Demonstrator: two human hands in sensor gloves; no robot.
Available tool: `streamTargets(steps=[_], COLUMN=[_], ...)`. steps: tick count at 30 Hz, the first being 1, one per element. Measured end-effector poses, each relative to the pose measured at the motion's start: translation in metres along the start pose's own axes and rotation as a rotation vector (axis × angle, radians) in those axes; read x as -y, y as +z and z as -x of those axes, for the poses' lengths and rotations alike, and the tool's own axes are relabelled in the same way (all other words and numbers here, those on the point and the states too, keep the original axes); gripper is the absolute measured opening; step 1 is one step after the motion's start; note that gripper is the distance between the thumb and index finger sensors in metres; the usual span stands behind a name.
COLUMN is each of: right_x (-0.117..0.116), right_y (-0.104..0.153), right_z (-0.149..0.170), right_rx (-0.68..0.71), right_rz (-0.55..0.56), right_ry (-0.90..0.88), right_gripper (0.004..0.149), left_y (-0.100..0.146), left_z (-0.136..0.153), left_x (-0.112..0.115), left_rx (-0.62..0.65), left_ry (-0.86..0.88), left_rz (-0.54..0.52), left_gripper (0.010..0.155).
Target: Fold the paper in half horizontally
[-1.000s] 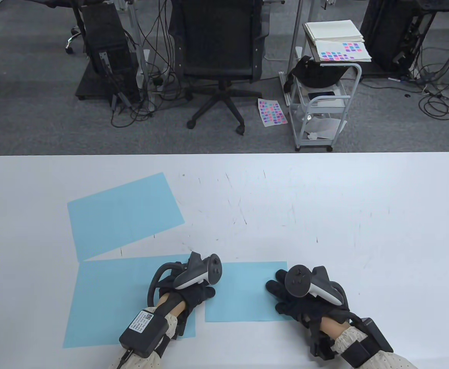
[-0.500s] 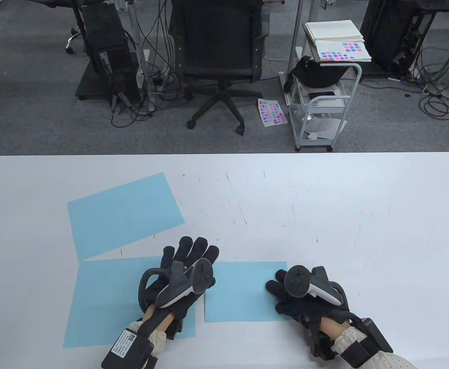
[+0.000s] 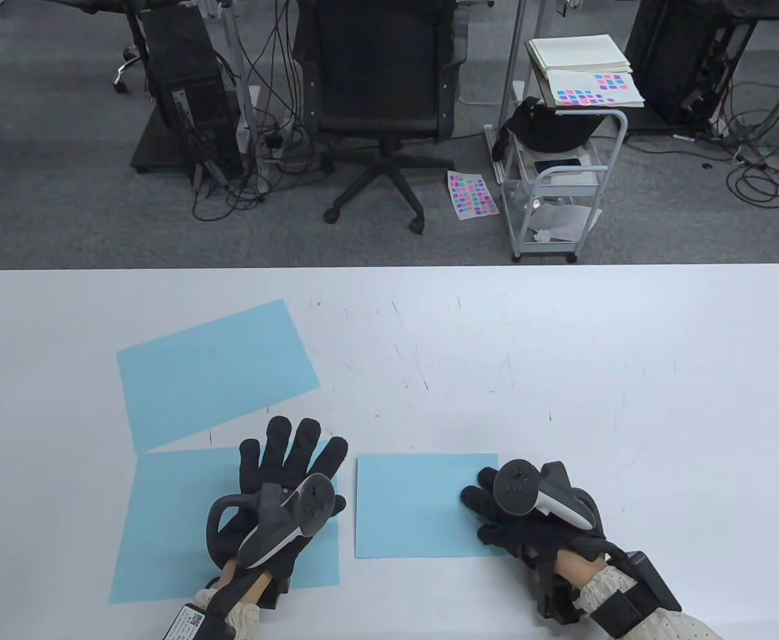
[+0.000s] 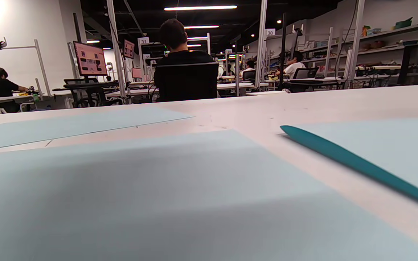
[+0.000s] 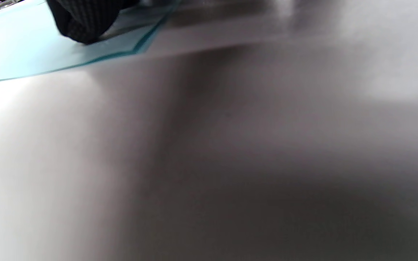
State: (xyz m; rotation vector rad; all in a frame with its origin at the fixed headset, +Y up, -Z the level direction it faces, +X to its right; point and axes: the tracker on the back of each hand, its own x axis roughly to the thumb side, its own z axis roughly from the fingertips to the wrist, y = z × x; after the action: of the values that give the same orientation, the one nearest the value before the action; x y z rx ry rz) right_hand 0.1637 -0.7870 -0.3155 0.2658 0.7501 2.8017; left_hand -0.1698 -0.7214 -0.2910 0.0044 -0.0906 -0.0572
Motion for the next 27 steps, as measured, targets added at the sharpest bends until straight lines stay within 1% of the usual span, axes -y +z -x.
streamTargets(steps=[3,7,9,13,15,17,21,27], right_x=[0.001,0.011,0.020,0.041,0.052,0.057,0.057,0.039], right_y=[0.000,0.001,0.000,-0.005,-0.012,-0.020,-0.038,-0.062], right_z=[-0.002,-0.010,-0.017,-0.034,-0.047,-0.056,-0.073,-0.089], right_rx=[0.009,0.020,0.020,0.012,0.000,0.000,-0.003,-0.034], right_rz=[0.003,0.013,0.024,0.088,0.121,0.132,0.124,0.043], right_ry=[-0.007,0.004,0.004,0.002,-0.002,0.002,0.017,0.119], right_gripper=[0.064,0.066,0.067,0.068,0.070,0.071,0.072,0.073], left_y=[0.000,0.002,0.002,0.001,0.002,0.002,0.002,0.002], left_z=[0.004,0.007,0.008,0.009,0.008,0.007,0.006,0.007], left_x=[0.004,0.006,0.008,0.010,0.009,0.011,0.013,0.013], left_rx=[-0.001,-0.003,-0.001,-0.001,0.010,0.027,0.038,0.038], left_ry=[-0.004,0.010,0.006,0.008,0.015,0.029,0.022,0.029], left_rz=[0.019,0.027,0.035,0.052,0.056,0.069,0.078,0.081], left_gripper=[0.077,0.077,0.077,0.078,0.078,0.078,0.079,0.079])
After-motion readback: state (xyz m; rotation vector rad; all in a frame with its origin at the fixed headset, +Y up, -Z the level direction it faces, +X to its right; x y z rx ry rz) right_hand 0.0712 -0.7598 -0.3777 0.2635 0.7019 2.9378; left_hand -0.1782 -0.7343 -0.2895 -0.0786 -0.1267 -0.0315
